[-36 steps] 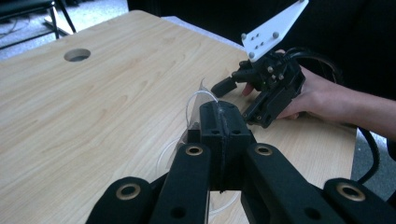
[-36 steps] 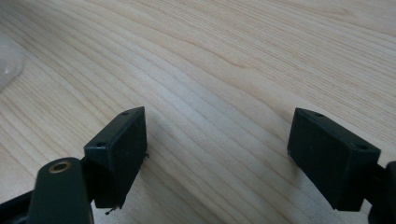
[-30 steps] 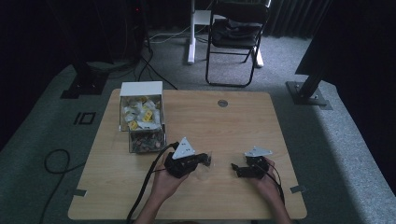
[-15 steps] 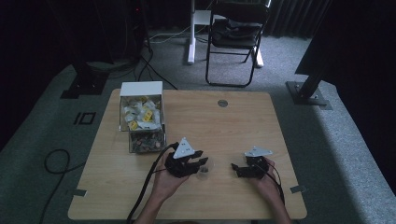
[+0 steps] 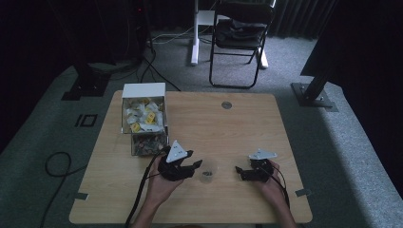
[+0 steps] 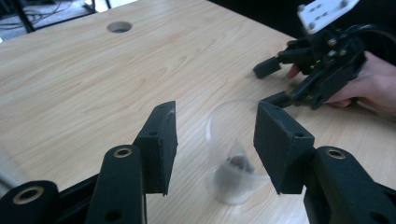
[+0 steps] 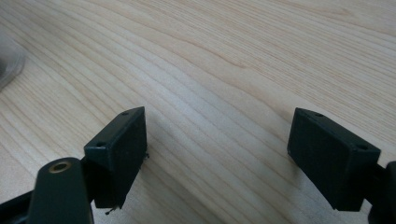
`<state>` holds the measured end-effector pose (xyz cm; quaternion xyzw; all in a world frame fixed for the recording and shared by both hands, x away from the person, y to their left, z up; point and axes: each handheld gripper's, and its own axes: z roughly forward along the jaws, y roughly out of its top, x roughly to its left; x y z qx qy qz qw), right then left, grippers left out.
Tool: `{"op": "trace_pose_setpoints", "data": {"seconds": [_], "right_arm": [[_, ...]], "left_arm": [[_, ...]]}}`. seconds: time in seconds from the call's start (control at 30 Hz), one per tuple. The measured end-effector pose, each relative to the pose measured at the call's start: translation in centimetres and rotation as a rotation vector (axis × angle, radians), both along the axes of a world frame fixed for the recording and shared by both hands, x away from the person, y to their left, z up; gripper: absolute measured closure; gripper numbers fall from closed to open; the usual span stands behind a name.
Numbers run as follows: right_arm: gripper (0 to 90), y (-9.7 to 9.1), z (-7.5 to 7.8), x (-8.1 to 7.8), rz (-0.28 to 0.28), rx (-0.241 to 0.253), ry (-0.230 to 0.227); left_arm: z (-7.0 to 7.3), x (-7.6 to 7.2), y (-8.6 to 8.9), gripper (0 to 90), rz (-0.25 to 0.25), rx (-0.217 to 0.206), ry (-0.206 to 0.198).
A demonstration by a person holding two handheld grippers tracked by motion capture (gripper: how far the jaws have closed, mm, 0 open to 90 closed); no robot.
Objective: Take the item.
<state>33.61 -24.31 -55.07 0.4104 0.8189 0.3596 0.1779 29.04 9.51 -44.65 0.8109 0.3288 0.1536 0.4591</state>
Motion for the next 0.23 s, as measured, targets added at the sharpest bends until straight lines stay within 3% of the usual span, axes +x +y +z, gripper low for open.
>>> {"op": "trace_pose_setpoints", "data": {"seconds": [0.23], "right_arm": [[19.7,0.0,0.0,0.0,0.0,0.0,0.001]], "left_arm": [[-1.4,-0.1,2.1,50.6,0.053,0.019,0.024]]}}
